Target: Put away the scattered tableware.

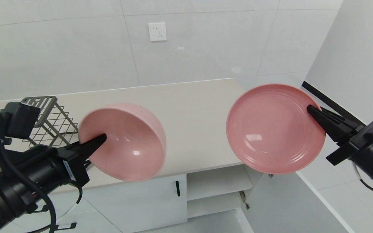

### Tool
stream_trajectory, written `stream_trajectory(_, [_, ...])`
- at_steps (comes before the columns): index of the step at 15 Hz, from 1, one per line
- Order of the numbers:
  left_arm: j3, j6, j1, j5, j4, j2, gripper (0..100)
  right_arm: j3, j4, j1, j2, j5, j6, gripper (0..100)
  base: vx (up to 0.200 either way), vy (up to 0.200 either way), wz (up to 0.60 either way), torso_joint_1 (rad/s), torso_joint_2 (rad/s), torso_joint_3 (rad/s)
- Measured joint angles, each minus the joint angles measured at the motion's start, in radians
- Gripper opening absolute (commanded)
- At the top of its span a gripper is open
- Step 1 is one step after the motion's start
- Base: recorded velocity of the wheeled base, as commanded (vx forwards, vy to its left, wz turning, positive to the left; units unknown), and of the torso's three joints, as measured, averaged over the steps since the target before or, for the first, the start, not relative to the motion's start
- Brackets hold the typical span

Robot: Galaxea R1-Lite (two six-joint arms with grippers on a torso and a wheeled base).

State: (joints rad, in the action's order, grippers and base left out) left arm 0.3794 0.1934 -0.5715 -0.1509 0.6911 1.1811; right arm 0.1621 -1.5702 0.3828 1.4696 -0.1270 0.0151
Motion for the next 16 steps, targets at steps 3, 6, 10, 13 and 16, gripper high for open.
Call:
stream_trajectory(3, [-0.014,-0.005,0.0,0.002,0.064,0.017,0,0.01,-0.001,0.0,-0.003,-0.001,0.0,0,0.0,0.0,0.0,0.0,0.0,0.0])
stream_trajectory(6, [-0.066,-0.054,-0.04,0.005,0.126,0.026,0,0.018,0.001,-0.001,-0.01,0.0,-0.001,0,0.0,0.0,0.0,0.0,0.0,0.0])
stream_trajectory(10, [-0.15,-0.102,-0.074,0.007,0.302,0.043,0,0.027,0.0,-0.003,-0.014,0.0,0.0,0,0.0,0.0,0.0,-0.066,0.12,0.063])
stream_trajectory(13, [-0.18,-0.126,-0.074,0.007,0.383,0.07,0,0.03,0.001,-0.003,-0.015,0.0,0.0,0,0.0,0.0,0.0,-0.089,0.2,0.09])
stream_trajectory(16, [-0.195,-0.19,-0.067,0.008,0.407,0.1,0,0.036,0.0,-0.006,-0.015,0.0,0.0,0,0.0,0.0,0.0,-0.146,0.29,0.142])
